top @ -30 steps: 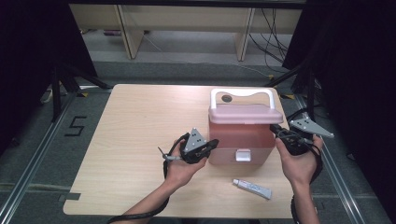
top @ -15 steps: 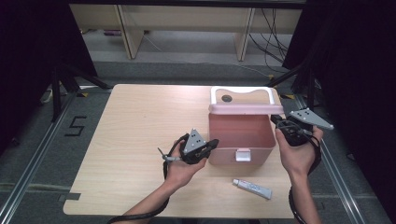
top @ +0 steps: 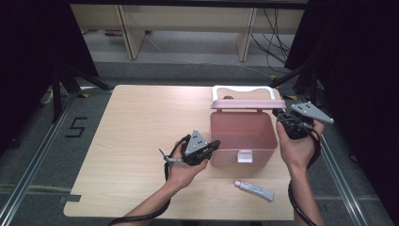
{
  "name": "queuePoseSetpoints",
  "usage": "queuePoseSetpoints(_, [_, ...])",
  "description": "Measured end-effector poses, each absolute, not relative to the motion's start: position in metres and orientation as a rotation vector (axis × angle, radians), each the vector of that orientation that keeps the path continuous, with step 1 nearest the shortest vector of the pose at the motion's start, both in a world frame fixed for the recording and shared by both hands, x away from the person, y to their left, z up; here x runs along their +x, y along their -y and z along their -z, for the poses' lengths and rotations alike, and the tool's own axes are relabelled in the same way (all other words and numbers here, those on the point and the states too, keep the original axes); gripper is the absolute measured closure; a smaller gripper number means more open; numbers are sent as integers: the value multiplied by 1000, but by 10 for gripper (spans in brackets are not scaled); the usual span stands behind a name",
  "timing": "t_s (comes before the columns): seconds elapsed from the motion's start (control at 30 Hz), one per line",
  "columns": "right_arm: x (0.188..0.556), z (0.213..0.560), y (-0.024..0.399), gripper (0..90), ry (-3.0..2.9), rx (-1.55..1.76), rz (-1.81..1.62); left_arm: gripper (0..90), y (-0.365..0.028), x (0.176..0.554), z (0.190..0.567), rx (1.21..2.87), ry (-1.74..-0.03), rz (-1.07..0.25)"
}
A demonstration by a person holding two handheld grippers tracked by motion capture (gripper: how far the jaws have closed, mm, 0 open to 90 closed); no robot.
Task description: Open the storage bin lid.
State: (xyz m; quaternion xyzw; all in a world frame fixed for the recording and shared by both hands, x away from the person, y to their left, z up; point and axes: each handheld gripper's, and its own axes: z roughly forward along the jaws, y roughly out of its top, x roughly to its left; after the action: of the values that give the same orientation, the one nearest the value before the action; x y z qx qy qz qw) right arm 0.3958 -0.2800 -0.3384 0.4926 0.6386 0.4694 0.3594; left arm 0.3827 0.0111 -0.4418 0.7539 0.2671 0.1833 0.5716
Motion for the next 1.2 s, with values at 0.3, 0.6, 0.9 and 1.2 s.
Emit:
queuePoseSetpoints(0.3, [411,331,277,900,-1619,1279,-1211,898,-12,382,441,1780,-628,-437])
queuePoseSetpoints(0.6, [426,326,275,900,-1600,1263,-1197,897,-11,383,442,1779,-630,-436])
queuePoseSetpoints(0.9, [442,319,273,900,-1601,1266,-1170,896,-12,383,442,1782,-624,-441])
queuePoseSetpoints(1.2, [455,318,274,900,-1600,1263,-1158,895,-11,384,441,1787,-622,-442])
